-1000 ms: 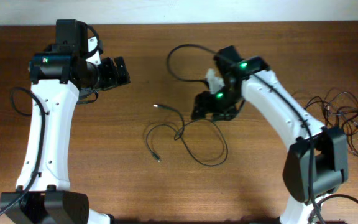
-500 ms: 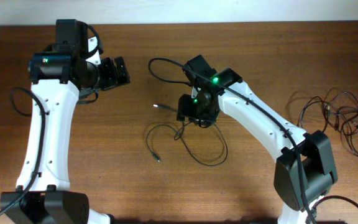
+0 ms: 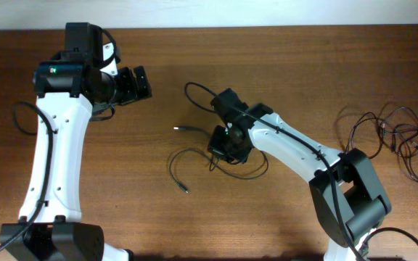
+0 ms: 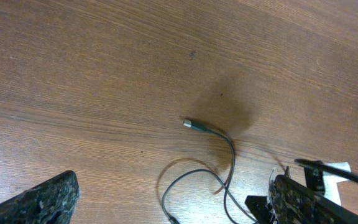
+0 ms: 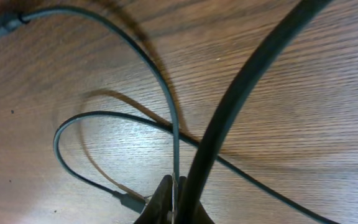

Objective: Untangle cables

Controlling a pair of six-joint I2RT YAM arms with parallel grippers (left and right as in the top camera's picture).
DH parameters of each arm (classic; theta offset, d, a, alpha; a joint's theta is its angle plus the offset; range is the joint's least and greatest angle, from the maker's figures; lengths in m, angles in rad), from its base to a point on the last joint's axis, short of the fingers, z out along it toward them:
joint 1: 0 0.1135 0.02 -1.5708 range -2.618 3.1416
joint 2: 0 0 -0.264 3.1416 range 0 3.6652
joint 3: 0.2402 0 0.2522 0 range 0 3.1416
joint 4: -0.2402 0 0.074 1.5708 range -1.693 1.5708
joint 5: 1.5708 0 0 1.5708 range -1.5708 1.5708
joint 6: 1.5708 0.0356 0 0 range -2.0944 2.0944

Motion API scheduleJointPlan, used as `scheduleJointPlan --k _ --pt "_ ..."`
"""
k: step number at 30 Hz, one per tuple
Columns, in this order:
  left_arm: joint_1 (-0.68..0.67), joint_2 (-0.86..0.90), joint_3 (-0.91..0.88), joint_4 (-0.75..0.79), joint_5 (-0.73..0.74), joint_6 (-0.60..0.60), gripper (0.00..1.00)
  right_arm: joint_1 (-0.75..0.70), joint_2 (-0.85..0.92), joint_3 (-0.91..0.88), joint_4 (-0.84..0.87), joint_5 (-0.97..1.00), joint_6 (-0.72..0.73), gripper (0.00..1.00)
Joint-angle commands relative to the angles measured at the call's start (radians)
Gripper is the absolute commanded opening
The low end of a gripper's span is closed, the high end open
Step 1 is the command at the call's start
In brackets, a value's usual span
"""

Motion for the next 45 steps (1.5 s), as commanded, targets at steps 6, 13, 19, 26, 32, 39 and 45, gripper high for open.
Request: scheduleJointPlan --k 6,13,19,26,32,39,45 --pt "0.002 0.002 0.008 0.002 -0.004 -0.003 0.99 0.055 -0.003 -0.014 0.002 0.08 -0.042 0.15" --pt "0.002 0.002 0.008 0.002 -0.005 -0.003 0.99 0.073 -0.003 -0.095 0.151 0.08 -0.05 0.15" --pt "0.002 0.002 0.008 0.002 -0.005 -0.003 0.99 0.073 -0.003 -0.105 0.23 0.039 -0.392 0.36" --pt "0.002 0.002 0.008 0.002 -0.005 -0.003 0.99 0.076 -0.003 -0.106 0.29 0.039 -0.657 0.36" --pt "0.002 0.002 0.008 0.001 -0.005 -0.003 0.99 0.109 -0.003 -0.106 0.298 0.039 -0.755 0.37" --pt "0.002 0.002 0.008 0.002 -0.004 -0.003 0.99 0.188 -0.003 -0.106 0.328 0.093 -0.835 0.4" --pt "0.002 0.002 0.008 0.002 -0.004 -0.003 0.99 0.216 0.002 -0.106 0.38 0.159 -0.836 0.42"
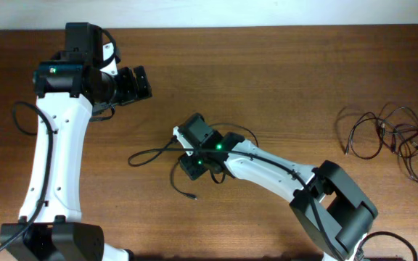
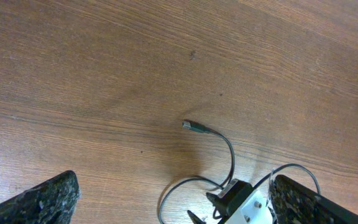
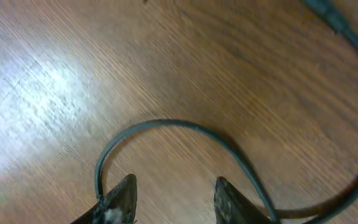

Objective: Untangle cables

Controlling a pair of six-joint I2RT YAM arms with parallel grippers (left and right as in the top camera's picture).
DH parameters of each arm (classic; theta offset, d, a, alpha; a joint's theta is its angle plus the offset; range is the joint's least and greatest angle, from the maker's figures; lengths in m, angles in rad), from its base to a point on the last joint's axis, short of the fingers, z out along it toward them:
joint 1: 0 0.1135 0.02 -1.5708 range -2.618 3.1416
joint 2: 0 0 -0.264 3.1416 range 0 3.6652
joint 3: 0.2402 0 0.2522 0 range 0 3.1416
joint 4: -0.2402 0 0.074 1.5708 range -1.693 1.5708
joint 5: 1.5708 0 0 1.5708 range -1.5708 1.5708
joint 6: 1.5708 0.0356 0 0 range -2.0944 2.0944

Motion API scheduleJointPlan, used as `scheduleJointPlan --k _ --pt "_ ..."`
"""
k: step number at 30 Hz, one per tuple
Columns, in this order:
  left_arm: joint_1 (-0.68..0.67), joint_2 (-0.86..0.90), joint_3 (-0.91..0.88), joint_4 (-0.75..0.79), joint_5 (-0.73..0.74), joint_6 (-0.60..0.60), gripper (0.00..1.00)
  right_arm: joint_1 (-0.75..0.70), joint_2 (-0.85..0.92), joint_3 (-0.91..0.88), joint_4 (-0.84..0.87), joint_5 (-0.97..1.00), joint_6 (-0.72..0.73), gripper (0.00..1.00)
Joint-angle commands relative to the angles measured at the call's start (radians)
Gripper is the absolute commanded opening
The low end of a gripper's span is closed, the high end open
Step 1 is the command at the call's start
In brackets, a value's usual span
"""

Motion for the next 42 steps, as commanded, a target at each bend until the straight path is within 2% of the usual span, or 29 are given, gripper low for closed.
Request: scheduleJointPlan --k 1,9,19,22,26,31,35,39,42 --pt "0.002 0.002 0.008 0.002 -0.005 -0.003 0.99 0.007 0.007 -0.005 0.026 0.04 -0.019 0.43" --pt "0.002 0.002 0.008 0.002 -0.004 -0.003 0.99 0.007 0.08 -0.005 0.064 0.068 -0.071 0.48" --pt "0.002 0.002 0.008 0.002 -0.004 -0.003 0.99 0.007 0.126 -0.006 0.045 0.094 -0.071 0.47" --pt "0.002 0.002 0.008 0.002 -0.005 -0.003 0.99 0.007 0.126 -0.006 0.056 0.209 -0.073 0.53" --pt "0.002 0.002 0.008 0.002 -0.005 -0.003 0.99 0.007 0.127 -0.006 0.07 0.242 -0.211 0.53" --pt "0.002 0.002 0.008 0.002 -0.004 -0.003 0.99 0.007 0.127 -0.019 0.056 0.189 -0.225 0.42" --pt "0.002 0.002 0.008 0.002 -0.005 -0.003 0.99 0.007 0.128 -0.027 0.056 0.185 -0.224 0.2" --pt "0.002 0.002 0.008 0.002 -0.004 -0.003 0.99 0.007 0.128 -0.027 0.055 0.186 -0.224 0.14" --pt "0.002 0.002 0.008 0.002 -0.004 -0.003 0.99 0.007 0.128 -0.027 0.055 0.185 -0.224 0.14"
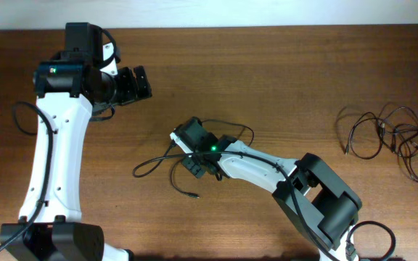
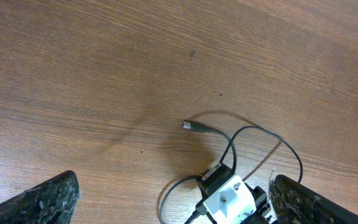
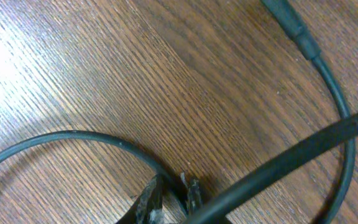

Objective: Untangle cables

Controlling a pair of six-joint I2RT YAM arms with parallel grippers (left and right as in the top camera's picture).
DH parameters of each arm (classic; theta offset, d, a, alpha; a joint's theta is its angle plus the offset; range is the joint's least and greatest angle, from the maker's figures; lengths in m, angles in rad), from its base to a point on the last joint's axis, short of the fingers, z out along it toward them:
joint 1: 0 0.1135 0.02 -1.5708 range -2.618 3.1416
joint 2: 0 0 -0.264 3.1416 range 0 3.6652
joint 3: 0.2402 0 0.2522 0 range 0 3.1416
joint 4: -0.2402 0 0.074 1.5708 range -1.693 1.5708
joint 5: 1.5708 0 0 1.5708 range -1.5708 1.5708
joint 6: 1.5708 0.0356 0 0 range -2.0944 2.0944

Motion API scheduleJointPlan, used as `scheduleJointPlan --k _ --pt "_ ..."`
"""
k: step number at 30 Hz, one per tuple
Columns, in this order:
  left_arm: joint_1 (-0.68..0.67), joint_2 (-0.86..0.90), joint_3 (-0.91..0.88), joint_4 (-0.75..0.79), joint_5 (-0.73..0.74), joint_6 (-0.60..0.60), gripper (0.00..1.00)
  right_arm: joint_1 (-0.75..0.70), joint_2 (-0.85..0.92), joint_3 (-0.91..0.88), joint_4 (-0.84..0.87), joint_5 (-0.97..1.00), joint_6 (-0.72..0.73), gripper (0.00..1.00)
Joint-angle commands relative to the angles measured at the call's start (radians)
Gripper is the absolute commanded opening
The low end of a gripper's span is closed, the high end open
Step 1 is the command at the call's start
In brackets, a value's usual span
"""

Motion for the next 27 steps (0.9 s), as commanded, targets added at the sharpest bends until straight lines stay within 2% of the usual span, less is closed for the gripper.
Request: scheduleJointPlan --k 1,3,5,10,17,22,27 --pt "0.002 0.002 0.008 0.002 -0.004 -0.003 0.99 0.004 0.032 -0.027 -0.012 0.008 -0.009 0.15" --pt "0.002 0.002 0.008 0.002 -0.005 -0.003 0.99 0.004 0.032 -0.027 -0.012 0.008 -0.008 0.15" --pt "0.002 0.002 0.008 0.002 -0.004 -0.003 0.99 0.004 0.032 -0.027 -0.016 0.008 -0.005 0.04" --pt "0.002 0.002 0.008 0.002 -0.005 -0.003 0.99 -0.012 -0.006 0.028 -0.049 -0.014 0.174 0.04" --pt "0.002 0.002 0.008 0.002 -0.005 -0.003 0.99 -0.043 -0.14 0.213 -0.25 -0.116 0.154 0.04" --pt "0.002 0.002 0.008 0.002 -0.004 -0.003 0.99 -0.041 -0.147 0.219 -0.361 -0.139 0.125 0.04" --pt "0.002 0.002 0.008 0.002 -0.005 -0.003 0.99 -0.042 -0.147 0.219 -0.401 -0.14 0.122 0.04"
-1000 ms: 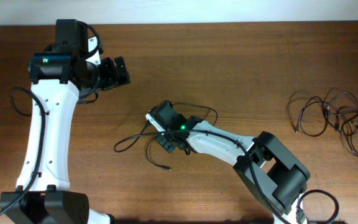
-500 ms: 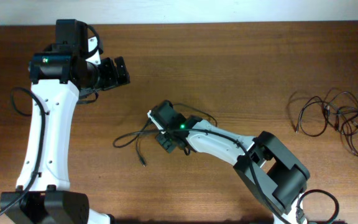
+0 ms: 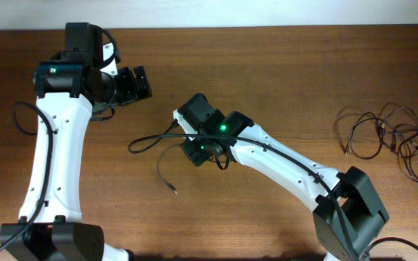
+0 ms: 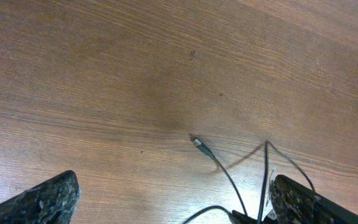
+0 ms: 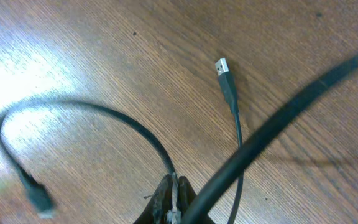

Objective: Untangle cables

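Note:
A thin dark cable (image 3: 144,141) lies at the table's middle, its loop bulging left and one loose end (image 3: 170,188) pointing toward the front. My right gripper (image 3: 197,154) is shut on this cable and holds it above the wood. In the right wrist view the fingers (image 5: 165,202) pinch the cable (image 5: 135,127), and a USB plug (image 5: 222,67) lies beyond them. My left gripper (image 3: 140,81) hangs open at the back left, holding nothing. Its view shows the same plug (image 4: 197,143) on the wood, between wide-apart fingers (image 4: 48,198).
A heap of tangled thin cables (image 3: 390,138) lies at the table's right edge. The wooden table (image 3: 289,65) spreads between the arms. The right arm's own thick black lead (image 5: 278,124) crosses the right wrist view.
My right gripper, shut on the cable low at the table, now holds it raised. The cable's loop and its loose end have shifted left. The left arm has not moved.
My right gripper was first shut on the cable near the table's middle. Then it stood open farther left, over the cable. Then it was closed on the cable there, and now it holds it lifted. The left gripper stayed open throughout.

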Controlling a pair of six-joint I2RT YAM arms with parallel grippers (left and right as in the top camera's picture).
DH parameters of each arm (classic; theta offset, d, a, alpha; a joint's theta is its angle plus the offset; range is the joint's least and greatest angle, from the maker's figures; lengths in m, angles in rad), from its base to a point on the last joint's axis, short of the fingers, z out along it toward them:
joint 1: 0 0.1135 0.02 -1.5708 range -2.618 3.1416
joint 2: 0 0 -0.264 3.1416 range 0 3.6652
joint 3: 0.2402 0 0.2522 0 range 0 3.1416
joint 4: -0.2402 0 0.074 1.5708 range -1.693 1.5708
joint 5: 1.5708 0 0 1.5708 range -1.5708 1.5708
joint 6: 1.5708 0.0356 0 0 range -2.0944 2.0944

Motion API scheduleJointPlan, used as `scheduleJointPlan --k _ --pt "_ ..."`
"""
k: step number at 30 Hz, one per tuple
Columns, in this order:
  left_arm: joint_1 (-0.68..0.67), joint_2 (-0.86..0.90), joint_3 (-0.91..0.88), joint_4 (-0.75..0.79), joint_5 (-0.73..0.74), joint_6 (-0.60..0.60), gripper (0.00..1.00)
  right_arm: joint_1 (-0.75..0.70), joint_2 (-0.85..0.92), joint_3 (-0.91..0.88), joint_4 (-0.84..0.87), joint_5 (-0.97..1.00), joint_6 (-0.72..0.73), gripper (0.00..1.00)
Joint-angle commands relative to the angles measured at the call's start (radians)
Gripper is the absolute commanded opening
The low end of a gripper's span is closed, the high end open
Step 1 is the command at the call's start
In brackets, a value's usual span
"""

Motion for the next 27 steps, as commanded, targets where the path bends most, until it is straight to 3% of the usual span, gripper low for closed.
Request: scheduleJointPlan --k 1,9,13,22,24,27 --pt "0.002 0.002 0.008 0.002 -0.005 -0.002 0.99 -0.002 0.0 0.003 -0.031 -0.014 -0.013 0.04" --pt "0.002 0.002 0.008 0.002 -0.005 -0.003 0.99 0.0 0.029 -0.014 -0.098 -0.068 -0.013 0.04" --pt "0.002 0.002 0.008 0.002 -0.005 -0.003 0.99 -0.005 0.031 -0.015 -0.1 -0.071 0.055 0.04" --pt "0.002 0.002 0.008 0.003 0.015 -0.021 0.99 0.0 0.036 -0.029 -0.103 -0.249 0.13 0.09" --pt "0.002 0.002 0.008 0.036 0.019 -0.021 0.99 0.0 0.04 -0.034 -0.096 -0.26 0.172 0.24" --pt "0.002 0.002 0.008 0.043 0.018 -0.021 0.99 0.002 0.047 -0.045 -0.089 -0.314 0.172 0.32"
